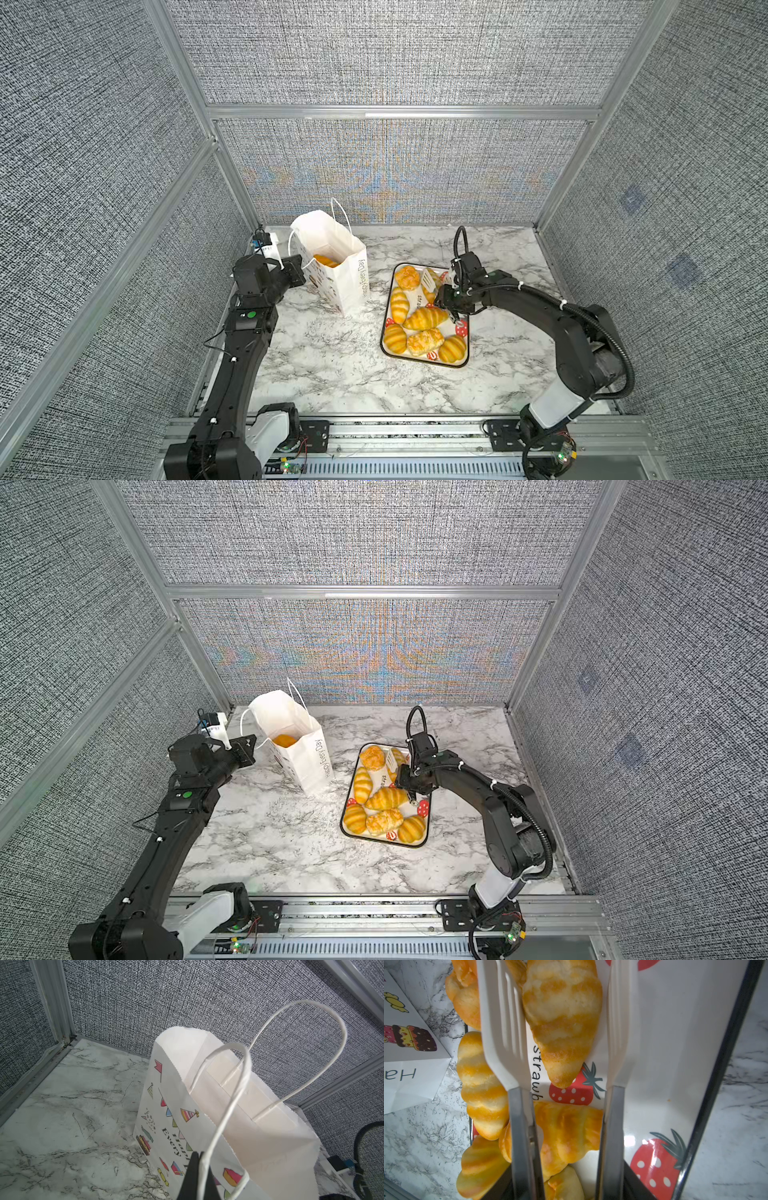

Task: Place the fake bread into the paper bag
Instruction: 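Lower the tongs onto a croissant on the tray and close them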

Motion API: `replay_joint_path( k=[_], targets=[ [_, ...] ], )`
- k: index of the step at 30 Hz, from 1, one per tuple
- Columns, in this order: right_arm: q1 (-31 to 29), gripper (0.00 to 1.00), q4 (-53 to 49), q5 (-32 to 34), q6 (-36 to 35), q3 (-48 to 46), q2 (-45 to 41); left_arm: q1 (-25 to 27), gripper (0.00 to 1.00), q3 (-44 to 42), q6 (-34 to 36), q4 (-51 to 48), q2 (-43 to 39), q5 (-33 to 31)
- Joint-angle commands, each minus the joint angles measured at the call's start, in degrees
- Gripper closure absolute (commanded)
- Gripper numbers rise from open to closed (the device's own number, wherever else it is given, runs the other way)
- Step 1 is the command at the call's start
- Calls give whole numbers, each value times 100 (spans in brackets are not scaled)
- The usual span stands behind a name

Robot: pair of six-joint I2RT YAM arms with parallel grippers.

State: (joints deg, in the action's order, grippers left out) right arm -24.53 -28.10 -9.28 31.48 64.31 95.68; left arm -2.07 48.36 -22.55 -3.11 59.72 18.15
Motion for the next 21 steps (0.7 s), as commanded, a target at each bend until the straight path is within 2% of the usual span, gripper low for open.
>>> replay_joint_path(
  k=[1,8,21],
  targets=[
    [-13,45,150,-82,55,-7,17,-5,100,-11,22,65,2,75],
    [-8,47,164,-109,52,2,3,-9,100,-8,31,57,20,68],
    [8,58,92,-13,24,-15,-183,-7,100,-6,31,57,17,68]
  ],
)
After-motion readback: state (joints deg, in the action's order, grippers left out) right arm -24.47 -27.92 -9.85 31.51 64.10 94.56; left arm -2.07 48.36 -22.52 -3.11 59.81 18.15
